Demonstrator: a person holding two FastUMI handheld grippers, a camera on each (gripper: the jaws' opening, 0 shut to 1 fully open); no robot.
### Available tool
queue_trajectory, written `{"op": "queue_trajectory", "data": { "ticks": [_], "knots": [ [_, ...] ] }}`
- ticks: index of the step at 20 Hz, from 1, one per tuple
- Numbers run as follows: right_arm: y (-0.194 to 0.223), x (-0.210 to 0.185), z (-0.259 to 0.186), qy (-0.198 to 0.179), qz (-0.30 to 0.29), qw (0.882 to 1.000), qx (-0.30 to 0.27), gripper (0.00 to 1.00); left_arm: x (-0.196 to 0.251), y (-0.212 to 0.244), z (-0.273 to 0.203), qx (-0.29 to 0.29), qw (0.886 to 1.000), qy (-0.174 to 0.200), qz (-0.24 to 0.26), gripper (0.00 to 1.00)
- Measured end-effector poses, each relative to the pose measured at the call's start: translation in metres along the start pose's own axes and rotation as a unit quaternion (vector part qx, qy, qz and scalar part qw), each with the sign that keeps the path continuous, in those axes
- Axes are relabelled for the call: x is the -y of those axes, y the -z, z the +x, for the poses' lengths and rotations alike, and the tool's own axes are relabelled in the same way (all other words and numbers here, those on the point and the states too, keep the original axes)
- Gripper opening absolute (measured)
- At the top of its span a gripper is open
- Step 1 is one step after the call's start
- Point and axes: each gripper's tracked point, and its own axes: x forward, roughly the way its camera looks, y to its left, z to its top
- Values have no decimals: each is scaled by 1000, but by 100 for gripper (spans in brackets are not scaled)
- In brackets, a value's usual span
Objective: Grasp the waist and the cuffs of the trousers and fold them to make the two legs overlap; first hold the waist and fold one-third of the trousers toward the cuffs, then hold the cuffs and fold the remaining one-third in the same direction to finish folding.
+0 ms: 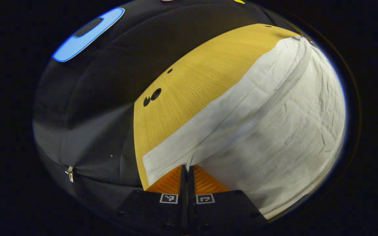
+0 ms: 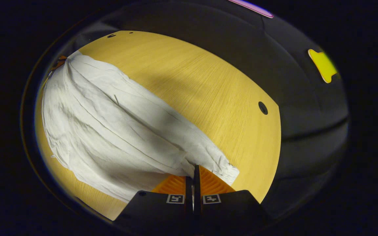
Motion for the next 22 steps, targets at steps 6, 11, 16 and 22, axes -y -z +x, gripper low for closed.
{"op": "queue_trajectory", "data": {
  "ticks": [6, 11, 16, 22],
  "knots": [
    [-1, 3, 0, -37, 56, 998, -12, 6, 4, 6, -4, -15, 1000, 11, -3, 6],
    [-3, 11, 0, -52, 112, 992, -19, 24, 0, 7, -4, -28, 999, 10, 21, 6],
    [-26, 32, -16, -34, 171, 984, 47, 66, -20, 8, -10, -27, 999, -37, 18, 64],
    [-58, 72, -61, 36, 251, 951, 179, 67, -25, 21, -42, -22, 999, -39, -28, 95]
  ]
}}
